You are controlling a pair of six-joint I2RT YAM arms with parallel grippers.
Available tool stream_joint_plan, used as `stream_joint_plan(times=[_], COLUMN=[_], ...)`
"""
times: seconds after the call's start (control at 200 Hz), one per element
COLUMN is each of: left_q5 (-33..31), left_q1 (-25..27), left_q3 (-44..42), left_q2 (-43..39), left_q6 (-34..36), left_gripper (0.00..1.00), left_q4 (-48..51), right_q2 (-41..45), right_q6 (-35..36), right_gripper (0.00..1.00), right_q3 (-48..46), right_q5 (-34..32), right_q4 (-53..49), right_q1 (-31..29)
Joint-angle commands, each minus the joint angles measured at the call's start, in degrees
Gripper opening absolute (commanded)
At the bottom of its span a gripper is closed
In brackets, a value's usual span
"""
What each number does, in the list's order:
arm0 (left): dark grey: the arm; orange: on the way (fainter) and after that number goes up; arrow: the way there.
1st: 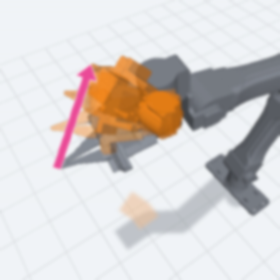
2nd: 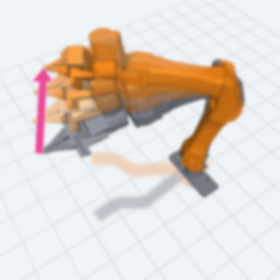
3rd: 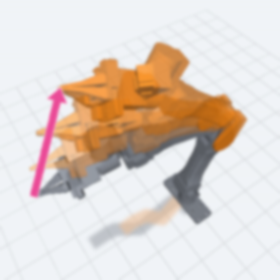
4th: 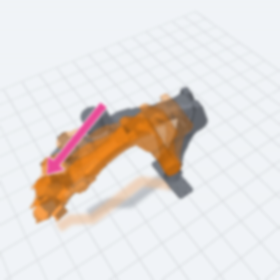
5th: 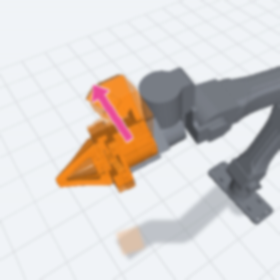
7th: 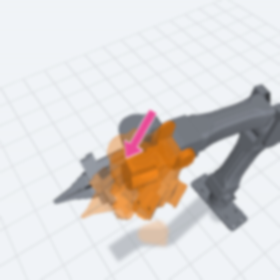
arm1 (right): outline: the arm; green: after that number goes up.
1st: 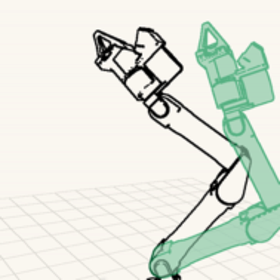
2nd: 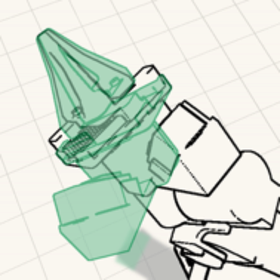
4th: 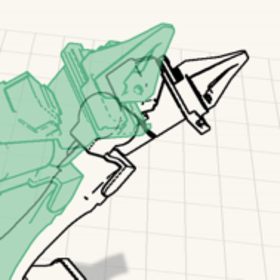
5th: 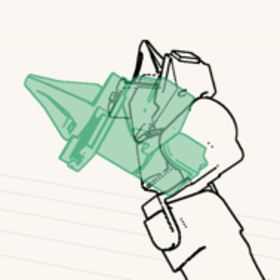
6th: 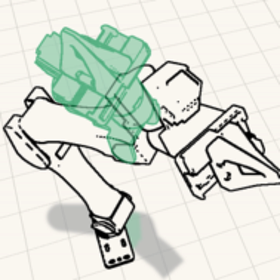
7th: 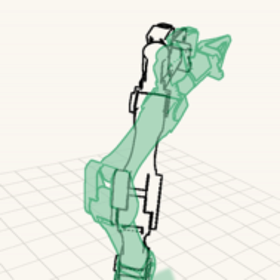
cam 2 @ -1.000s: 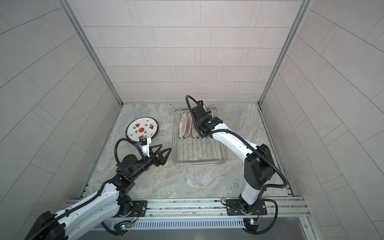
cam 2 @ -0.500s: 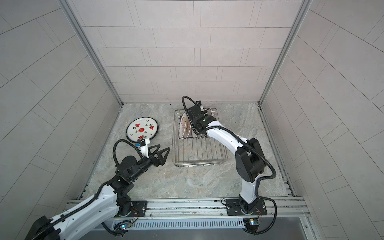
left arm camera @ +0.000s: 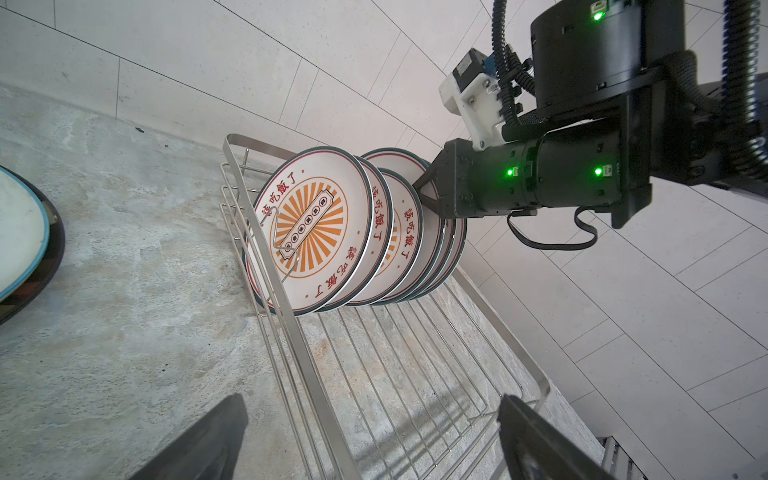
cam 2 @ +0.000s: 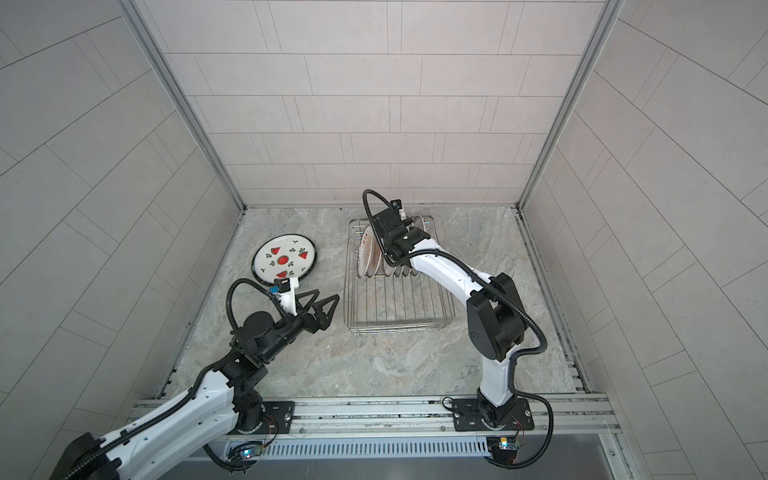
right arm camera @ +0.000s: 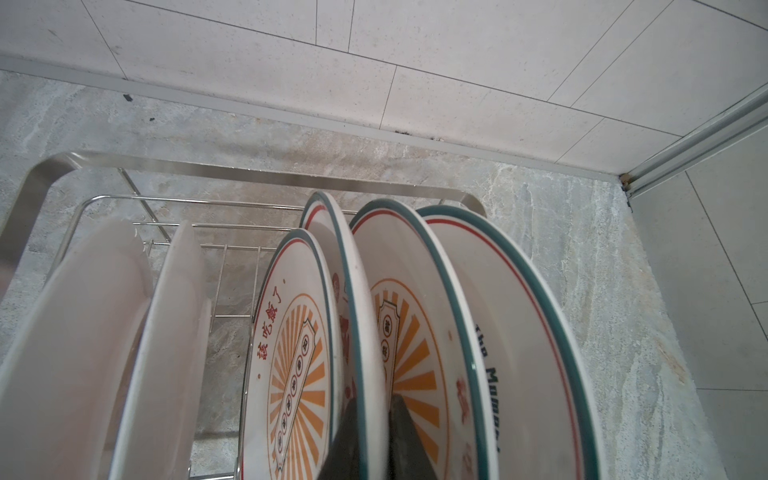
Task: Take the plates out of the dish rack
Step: 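Close the right gripper on the rim of the red-text plate in the rack, then lift the red-text plate out of the rack with the right gripper toward the left gripper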
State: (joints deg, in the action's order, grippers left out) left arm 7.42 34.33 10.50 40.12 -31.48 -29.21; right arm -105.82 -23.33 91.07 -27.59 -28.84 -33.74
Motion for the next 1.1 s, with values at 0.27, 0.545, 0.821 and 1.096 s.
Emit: stream_joint_plan(times=[0.27,0.545,0.821,1.096], left_q5=[-0.5,-1.1,-1.3,-1.9], left_q1=[0.3,0.3,0.4,0.4], left_q3=[0.6,0.7,0.7,1.0], left_q2=[-1.6,-1.3,-0.4,0.8], left_q6=[-0.9,-0.6,-0.6,-1.0], left_gripper=[1.0,1.0,1.0,1.0], left_q4=[-0.5,-0.5,-1.1,-1.5], right_q2=[3.5,4.7,5.9,9.1], right_q6=[-0.6,0.5,2.4,4.8], right_gripper=[0.09,0.07,0.07,0.02], right_q3=[-1.3,1.8,4.7,3.3], right_q5=[-1.1,-4.3,-8.1,-11.1], right_q4=[2.7,2.0,0.7,2.3], right_q1=[-0.4,-0.5,-1.7,-3.7])
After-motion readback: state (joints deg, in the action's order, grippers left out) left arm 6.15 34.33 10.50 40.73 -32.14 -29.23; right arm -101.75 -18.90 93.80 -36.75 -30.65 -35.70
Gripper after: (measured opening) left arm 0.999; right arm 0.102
